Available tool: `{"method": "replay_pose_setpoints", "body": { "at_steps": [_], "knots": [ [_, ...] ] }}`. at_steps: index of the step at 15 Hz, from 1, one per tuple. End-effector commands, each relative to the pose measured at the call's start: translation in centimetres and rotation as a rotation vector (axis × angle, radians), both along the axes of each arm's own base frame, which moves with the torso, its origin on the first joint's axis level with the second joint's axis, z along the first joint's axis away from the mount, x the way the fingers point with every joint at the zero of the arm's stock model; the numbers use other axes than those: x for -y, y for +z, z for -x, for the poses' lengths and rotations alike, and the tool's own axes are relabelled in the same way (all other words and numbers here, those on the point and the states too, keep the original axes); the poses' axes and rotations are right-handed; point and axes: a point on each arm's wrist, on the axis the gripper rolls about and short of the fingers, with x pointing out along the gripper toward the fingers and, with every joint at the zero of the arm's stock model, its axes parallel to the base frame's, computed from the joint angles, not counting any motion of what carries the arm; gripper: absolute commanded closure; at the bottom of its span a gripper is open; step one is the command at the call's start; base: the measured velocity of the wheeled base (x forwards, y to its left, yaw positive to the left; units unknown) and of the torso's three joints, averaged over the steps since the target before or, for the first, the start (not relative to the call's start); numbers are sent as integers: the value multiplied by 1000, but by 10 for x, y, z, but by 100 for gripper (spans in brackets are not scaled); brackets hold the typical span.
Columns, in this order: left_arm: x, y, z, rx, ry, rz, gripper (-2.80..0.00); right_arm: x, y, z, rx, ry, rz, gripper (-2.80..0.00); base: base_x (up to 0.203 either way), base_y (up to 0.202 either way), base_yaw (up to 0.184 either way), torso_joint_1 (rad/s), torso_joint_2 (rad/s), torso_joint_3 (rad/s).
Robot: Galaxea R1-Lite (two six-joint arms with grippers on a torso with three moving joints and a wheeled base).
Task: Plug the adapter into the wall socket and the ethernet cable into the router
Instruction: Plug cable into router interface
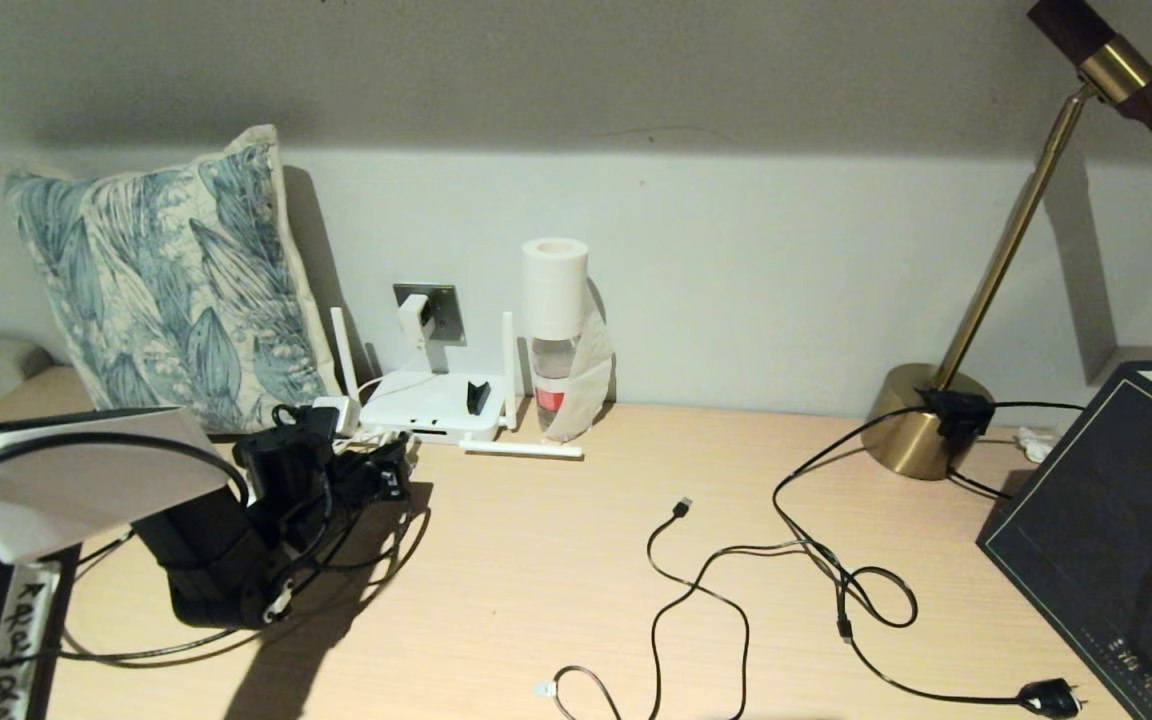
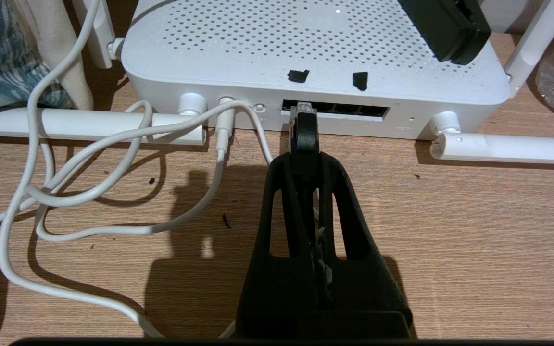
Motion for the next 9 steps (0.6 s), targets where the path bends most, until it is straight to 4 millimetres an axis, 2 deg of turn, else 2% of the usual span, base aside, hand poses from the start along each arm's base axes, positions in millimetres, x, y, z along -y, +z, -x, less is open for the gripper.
{"method": "replay_pose_setpoints", "body": {
  "at_steps": [1, 9],
  "knots": [
    [-2, -2, -2, 4, 5, 1, 0, 0, 0, 0, -1, 1, 1, 0, 0, 0, 0, 0, 0, 0],
    [-3, -6, -4, 0, 7, 1, 0, 0, 0, 0, -1, 1, 1, 0, 0, 0, 0, 0, 0, 0]
  ]
}}
